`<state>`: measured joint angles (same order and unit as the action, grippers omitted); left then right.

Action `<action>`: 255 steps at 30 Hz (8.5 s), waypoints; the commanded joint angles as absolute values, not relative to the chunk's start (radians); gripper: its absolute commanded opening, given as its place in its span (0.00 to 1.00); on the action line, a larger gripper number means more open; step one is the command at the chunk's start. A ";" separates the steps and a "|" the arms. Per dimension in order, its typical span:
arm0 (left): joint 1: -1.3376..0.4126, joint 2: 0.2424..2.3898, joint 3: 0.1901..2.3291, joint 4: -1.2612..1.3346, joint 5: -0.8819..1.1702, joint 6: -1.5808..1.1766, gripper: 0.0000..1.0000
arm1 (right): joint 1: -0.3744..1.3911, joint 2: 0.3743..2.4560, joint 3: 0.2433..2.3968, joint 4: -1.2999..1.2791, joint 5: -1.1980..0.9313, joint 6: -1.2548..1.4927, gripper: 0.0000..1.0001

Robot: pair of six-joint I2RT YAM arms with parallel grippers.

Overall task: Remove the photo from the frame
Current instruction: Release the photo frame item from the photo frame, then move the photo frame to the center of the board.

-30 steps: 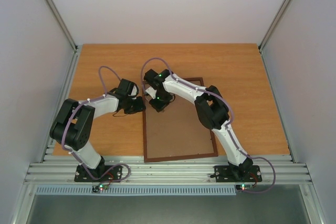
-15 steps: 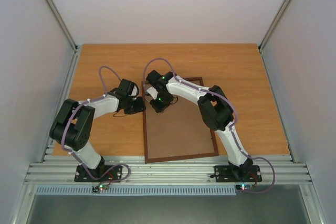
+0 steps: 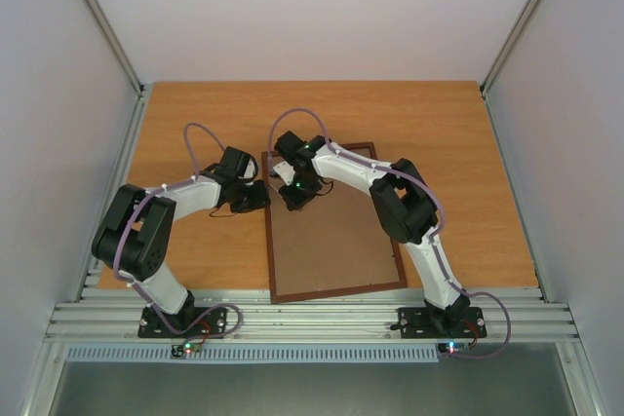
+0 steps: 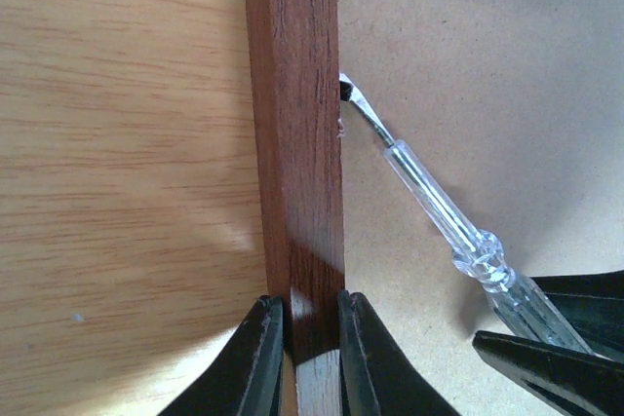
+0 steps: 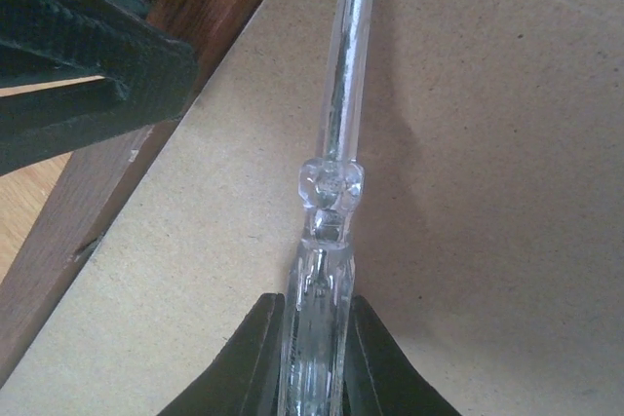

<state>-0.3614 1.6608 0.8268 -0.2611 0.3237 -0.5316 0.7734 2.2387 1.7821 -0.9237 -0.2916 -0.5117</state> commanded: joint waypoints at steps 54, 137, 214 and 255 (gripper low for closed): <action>-0.412 1.691 0.967 -0.404 0.171 -0.533 0.46 | 0.605 1.489 0.940 -0.471 -0.129 -0.371 0.01; -0.199 1.573 0.906 -0.408 0.057 -0.388 0.74 | 0.600 1.410 0.901 -0.451 -0.230 -0.400 0.01; -0.654 1.169 0.387 -0.269 0.024 -1.088 0.03 | 0.763 1.584 1.115 -0.747 -0.247 -0.526 0.01; -0.509 1.460 0.699 -0.580 -0.080 -0.551 0.36 | 0.772 1.510 1.008 -0.691 -0.211 -0.511 0.01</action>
<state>-0.5129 1.4185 0.6891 -0.5686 -0.0296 -0.5678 0.7670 1.5394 1.0199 -0.7078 -0.2173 -0.5098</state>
